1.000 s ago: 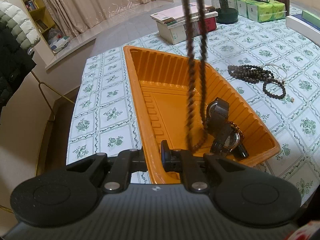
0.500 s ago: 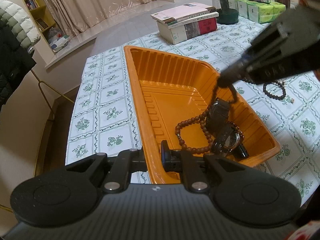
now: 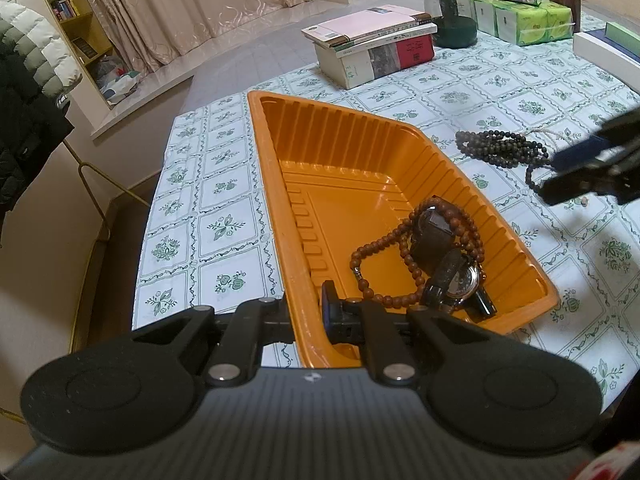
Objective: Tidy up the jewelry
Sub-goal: 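Pick up a brown bead bracelet with the right gripper and drop it into the tray, then move the right gripper back toward the dark bead bracelet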
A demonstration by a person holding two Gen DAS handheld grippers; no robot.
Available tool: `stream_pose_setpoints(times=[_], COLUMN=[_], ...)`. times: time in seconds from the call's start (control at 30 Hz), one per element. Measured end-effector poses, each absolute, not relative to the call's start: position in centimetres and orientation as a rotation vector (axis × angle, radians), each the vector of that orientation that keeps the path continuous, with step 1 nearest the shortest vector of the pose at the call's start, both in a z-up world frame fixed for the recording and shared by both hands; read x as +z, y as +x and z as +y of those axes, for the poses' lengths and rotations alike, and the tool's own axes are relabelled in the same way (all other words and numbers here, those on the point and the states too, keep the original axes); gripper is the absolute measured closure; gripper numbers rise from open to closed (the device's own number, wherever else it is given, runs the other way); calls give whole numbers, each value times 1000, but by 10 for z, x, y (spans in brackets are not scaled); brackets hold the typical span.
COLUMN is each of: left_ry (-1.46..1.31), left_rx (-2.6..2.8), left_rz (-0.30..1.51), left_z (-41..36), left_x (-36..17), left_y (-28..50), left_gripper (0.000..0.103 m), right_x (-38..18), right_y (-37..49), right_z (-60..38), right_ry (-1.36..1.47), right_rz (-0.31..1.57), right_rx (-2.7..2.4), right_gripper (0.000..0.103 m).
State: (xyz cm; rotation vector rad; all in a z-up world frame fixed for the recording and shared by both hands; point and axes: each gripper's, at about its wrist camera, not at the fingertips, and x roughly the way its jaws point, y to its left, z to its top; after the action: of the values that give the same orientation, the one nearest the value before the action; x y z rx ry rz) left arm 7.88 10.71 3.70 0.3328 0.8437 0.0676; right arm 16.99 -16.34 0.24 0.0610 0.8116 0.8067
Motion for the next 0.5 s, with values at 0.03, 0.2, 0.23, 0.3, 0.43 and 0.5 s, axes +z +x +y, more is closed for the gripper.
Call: stream_pose_setpoints(times=[0.03, 0.2, 0.23, 0.3, 0.43, 0.5], left_ry=[334, 336, 337, 338, 339, 340], left_rx=[68, 71, 72, 74, 77, 77], left_rz=[844, 847, 847, 848, 850, 850], left_z=[107, 107, 106, 106, 104, 104], left_x=[37, 37, 37, 37, 37, 37], left_y=[79, 78, 78, 78, 78, 78], left_gripper=[93, 93, 93, 93, 93, 93], right_x=[-3, -29, -34, -42, -48, -51], right_y=[166, 155, 153, 152, 151, 150], right_z=[-175, -216, -220, -228, -230, -225], right_ry=[56, 23, 14, 13, -13, -34], right_rz=[798, 794, 792, 796, 776, 772], right_rx=[758, 564, 540, 503, 493, 506], right_gripper=[45, 45, 45, 45, 45, 45])
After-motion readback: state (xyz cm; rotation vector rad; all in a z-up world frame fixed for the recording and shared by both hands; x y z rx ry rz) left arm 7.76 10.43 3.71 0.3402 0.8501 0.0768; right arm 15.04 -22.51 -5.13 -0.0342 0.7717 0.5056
